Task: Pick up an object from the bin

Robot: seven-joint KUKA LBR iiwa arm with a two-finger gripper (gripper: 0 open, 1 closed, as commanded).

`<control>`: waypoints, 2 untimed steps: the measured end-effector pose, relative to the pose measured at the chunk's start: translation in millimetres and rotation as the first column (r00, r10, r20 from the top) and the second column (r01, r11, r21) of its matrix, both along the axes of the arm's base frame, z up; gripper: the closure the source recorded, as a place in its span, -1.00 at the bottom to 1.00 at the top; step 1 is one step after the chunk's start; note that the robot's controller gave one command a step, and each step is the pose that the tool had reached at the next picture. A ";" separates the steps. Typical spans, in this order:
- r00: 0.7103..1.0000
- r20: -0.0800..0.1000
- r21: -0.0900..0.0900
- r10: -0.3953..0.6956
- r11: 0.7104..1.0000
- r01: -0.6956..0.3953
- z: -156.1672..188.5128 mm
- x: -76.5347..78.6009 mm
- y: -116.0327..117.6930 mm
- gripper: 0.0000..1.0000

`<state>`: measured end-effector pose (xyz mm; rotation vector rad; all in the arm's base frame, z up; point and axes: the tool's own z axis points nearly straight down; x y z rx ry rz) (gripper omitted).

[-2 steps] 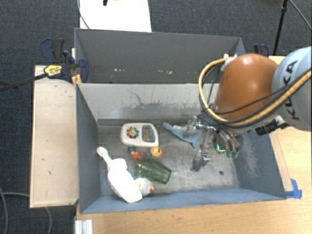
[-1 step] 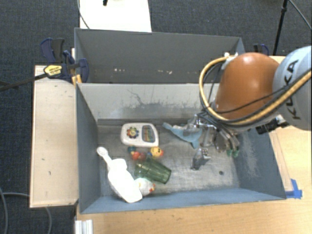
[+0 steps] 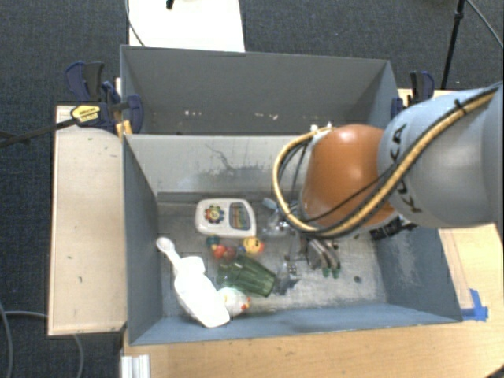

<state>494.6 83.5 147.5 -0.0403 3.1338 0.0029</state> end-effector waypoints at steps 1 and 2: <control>0.994 -0.012 -0.002 0.110 0.994 -0.110 -10.0 -1.7 31.1 -1.00; 0.999 -0.004 0.000 -0.043 0.999 0.043 -2.0 1.9 44.2 -1.00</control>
Offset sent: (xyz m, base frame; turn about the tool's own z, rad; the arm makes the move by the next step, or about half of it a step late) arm 0.0013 0.0533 -0.0151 0.2332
